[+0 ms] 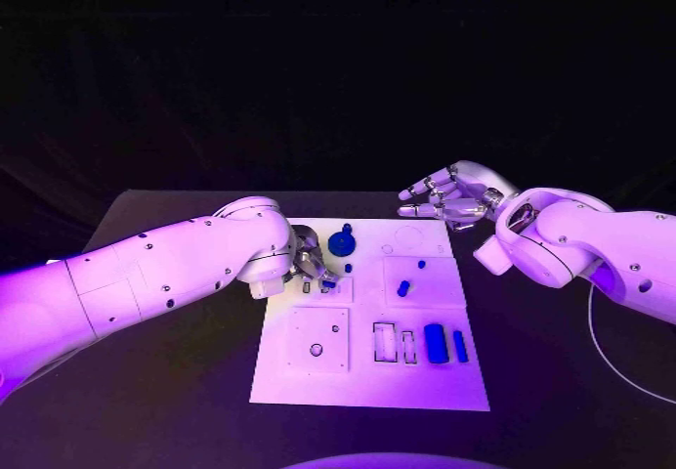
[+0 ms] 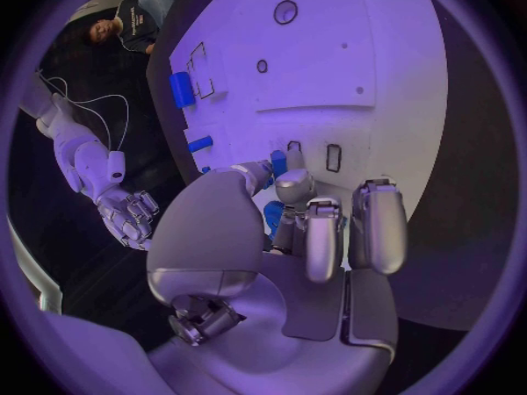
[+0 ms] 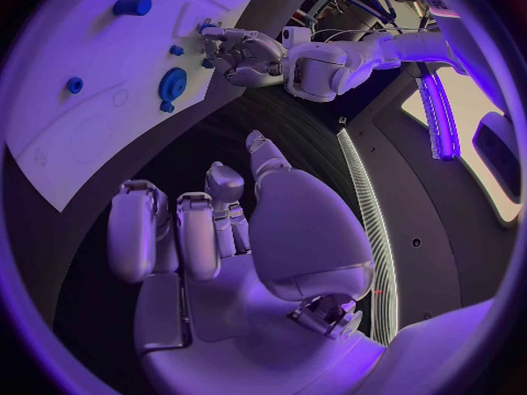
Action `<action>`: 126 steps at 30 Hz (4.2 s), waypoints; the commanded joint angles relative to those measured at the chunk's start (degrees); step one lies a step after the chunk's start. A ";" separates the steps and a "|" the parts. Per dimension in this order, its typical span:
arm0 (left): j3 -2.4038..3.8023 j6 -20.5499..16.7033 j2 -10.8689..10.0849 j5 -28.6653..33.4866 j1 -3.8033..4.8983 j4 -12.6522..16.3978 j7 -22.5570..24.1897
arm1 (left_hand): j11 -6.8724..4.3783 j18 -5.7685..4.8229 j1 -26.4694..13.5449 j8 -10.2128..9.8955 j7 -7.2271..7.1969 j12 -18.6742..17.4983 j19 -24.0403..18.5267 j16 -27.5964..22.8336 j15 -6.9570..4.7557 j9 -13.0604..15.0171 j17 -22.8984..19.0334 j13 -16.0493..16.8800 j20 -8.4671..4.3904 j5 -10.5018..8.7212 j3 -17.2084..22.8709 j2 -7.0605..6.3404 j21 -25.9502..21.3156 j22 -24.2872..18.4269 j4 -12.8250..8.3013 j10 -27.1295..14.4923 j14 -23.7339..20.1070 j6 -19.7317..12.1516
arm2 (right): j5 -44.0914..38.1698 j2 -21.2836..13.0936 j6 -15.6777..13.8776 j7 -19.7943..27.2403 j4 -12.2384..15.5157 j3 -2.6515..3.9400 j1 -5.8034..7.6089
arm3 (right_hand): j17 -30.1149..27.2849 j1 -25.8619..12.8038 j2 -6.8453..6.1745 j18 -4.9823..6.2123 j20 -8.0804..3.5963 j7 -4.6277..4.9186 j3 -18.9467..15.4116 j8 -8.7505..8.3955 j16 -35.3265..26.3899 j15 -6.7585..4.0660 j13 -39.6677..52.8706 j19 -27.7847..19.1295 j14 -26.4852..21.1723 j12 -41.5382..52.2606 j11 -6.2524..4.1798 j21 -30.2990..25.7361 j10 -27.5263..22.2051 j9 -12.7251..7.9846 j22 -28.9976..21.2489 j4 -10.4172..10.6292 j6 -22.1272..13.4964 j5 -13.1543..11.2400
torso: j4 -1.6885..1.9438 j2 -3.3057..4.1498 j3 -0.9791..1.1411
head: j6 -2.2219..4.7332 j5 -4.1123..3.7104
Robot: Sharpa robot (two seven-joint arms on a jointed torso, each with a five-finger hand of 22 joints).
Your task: Assemble the parts on the task board
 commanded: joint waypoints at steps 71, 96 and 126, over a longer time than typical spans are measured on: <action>-0.33 4.81 -0.48 -8.45 -0.21 2.47 -4.39 | -0.72 -0.55 -3.16 1.58 -0.74 1.08 1.32 0.17 -0.13 1.11 15.08 0.46 -0.15 1.60 11.98 -1.21 0.96 4.36 -12.83 1.82 6.06 0.82 | -0.56 0.61 1.71 0.92 -0.18 -0.06 -0.58 | 4.25 -0.41 0.52 0.77 -0.26 0.02 -0.70 0.20 -0.39 -0.31 -0.16 -0.29 3.86 -0.08 -0.29 -0.44 0.04 0.08 -0.09 0.25 0.47 0.35 | -0.01 0.03 -0.08 | -1.08 0.68; -0.85 8.59 -0.10 -8.56 -0.27 1.30 -5.89 | -0.85 -0.59 -4.16 1.95 -0.95 1.71 1.42 0.17 -0.20 0.96 15.08 1.00 -0.23 1.49 11.61 -1.29 1.04 4.56 -13.11 2.50 6.06 1.40 | -0.56 0.46 1.97 0.77 -0.11 -0.06 -0.61 | 4.24 -0.51 0.57 0.78 -0.27 0.00 -0.81 0.21 -0.41 -0.31 -0.15 -0.29 3.86 -0.04 -0.29 -0.46 0.07 0.09 -0.11 0.34 0.53 0.38 | -0.05 0.06 -0.08 | -1.61 0.83; -0.81 9.25 0.75 -8.66 -0.28 0.84 -5.50 | -1.77 -1.08 -11.44 1.92 -2.24 4.23 2.60 0.17 -0.81 -3.32 15.08 3.69 -0.81 1.75 6.64 0.08 2.19 6.73 -10.90 5.33 6.06 5.43 | -0.56 0.43 1.92 0.76 -0.02 -0.06 -0.61 | 4.16 -0.64 0.71 0.80 -0.27 -0.01 -0.93 0.21 -0.47 -0.32 -0.32 -0.33 3.85 -0.19 -0.30 -0.53 0.00 0.09 -0.23 0.47 0.58 0.55 | -0.07 0.08 0.01 | -1.96 0.80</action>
